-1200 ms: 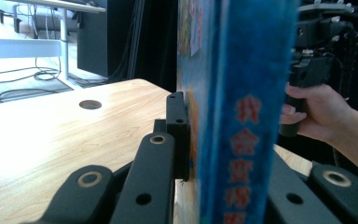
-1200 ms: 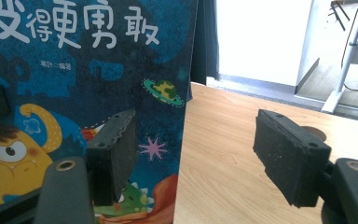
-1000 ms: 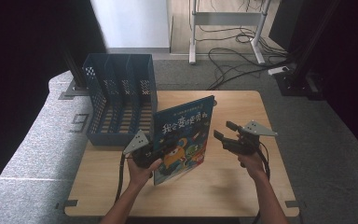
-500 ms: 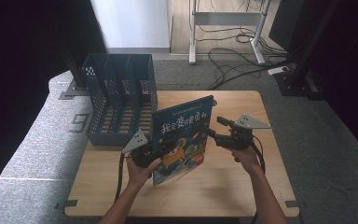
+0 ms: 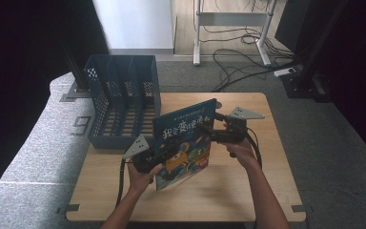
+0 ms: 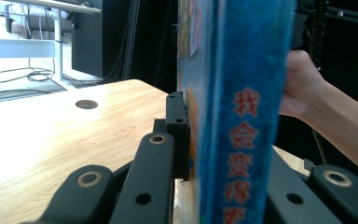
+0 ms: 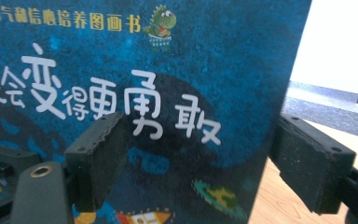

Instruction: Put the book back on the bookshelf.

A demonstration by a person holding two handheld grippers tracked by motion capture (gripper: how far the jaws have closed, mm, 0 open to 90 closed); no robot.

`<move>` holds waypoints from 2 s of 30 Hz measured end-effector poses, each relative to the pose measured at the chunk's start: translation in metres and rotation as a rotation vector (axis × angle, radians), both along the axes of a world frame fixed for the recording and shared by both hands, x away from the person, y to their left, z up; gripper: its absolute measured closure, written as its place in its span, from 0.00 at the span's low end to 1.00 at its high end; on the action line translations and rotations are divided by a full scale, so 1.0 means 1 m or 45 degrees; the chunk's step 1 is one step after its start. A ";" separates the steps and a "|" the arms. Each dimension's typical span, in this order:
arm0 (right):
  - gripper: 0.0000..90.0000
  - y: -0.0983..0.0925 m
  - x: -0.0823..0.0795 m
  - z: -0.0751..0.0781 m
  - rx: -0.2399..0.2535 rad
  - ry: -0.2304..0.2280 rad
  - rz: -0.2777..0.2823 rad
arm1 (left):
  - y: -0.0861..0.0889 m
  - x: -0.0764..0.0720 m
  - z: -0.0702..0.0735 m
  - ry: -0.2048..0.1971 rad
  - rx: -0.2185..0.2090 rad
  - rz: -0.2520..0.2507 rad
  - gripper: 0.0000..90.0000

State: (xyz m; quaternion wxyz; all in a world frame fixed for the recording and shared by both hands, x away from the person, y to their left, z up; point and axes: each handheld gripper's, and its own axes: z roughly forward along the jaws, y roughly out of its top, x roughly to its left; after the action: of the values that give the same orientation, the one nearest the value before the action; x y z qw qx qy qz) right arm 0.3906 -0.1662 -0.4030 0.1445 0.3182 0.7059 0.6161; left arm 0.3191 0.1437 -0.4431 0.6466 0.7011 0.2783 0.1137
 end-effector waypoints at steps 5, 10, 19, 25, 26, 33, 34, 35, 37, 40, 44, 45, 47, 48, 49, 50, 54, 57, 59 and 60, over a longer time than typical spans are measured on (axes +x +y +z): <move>0.21 0.006 0.000 0.001 -0.005 -0.002 0.033 | 0.000 -0.002 -0.001 -0.006 0.022 -0.004 0.91; 0.23 0.006 -0.002 0.002 -0.005 -0.012 0.040 | 0.000 -0.002 -0.003 0.006 0.035 -0.006 0.90; 0.23 0.010 -0.011 0.003 -0.044 -0.068 0.035 | -0.003 0.000 -0.008 0.015 0.039 0.002 0.88; 0.24 0.009 -0.011 0.003 -0.048 -0.070 0.037 | -0.005 -0.004 -0.008 -0.009 0.044 -0.012 0.91; 0.23 0.009 -0.011 0.003 -0.048 -0.069 0.037 | -0.006 -0.004 -0.008 -0.015 0.048 -0.012 0.91; 0.23 0.007 -0.012 0.005 -0.032 -0.068 0.050 | -0.007 -0.009 -0.003 -0.064 0.003 0.001 0.92; 0.23 0.006 -0.013 0.005 -0.028 -0.069 0.048 | -0.006 -0.009 -0.002 -0.061 -0.006 -0.002 0.92; 0.23 0.005 -0.013 0.006 -0.021 -0.070 0.047 | -0.005 -0.009 0.000 -0.056 -0.007 -0.005 0.92; 0.23 0.003 -0.014 0.007 -0.005 -0.069 0.049 | -0.004 -0.009 0.003 -0.051 -0.013 -0.008 0.92; 0.23 0.001 -0.017 0.008 0.003 -0.077 0.048 | -0.001 -0.008 0.006 -0.046 -0.031 0.007 0.92; 0.23 -0.003 -0.023 0.010 0.003 -0.096 0.041 | 0.007 -0.006 0.012 -0.041 -0.068 0.027 0.92; 0.23 -0.004 -0.024 0.009 0.000 -0.099 0.041 | 0.009 -0.006 0.014 -0.042 -0.074 0.033 0.92; 0.24 -0.006 -0.027 0.008 -0.001 -0.099 0.035 | 0.014 -0.007 0.019 -0.052 -0.082 0.046 0.92; 0.24 -0.008 -0.028 0.007 0.002 -0.098 0.029 | 0.017 -0.007 0.022 -0.057 -0.086 0.053 0.92; 0.24 -0.008 -0.028 0.007 0.002 -0.098 0.029 | 0.019 -0.008 0.025 -0.063 -0.088 0.062 0.92; 0.24 -0.010 -0.030 0.005 0.004 -0.100 0.026 | 0.022 -0.009 0.028 -0.069 -0.093 0.070 0.92; 0.24 -0.016 -0.037 -0.005 -0.004 -0.096 0.006 | 0.033 -0.011 0.039 -0.094 -0.106 0.094 0.92; 0.24 -0.023 -0.042 -0.015 -0.007 -0.076 -0.008 | 0.043 -0.012 0.049 -0.114 -0.114 0.120 0.92; 0.24 -0.028 -0.045 -0.019 -0.007 -0.071 -0.014 | 0.048 -0.013 0.054 -0.126 -0.117 0.133 0.92; 0.24 -0.030 -0.046 -0.022 0.000 -0.068 -0.023 | 0.051 -0.013 0.056 -0.131 -0.122 0.140 0.92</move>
State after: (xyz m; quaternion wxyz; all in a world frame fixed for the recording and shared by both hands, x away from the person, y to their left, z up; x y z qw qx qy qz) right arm 0.3442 -0.1966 -0.4248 0.1689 0.3078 0.6989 0.6230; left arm 0.3059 0.1949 -0.3868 0.6856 0.6463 0.2879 0.1714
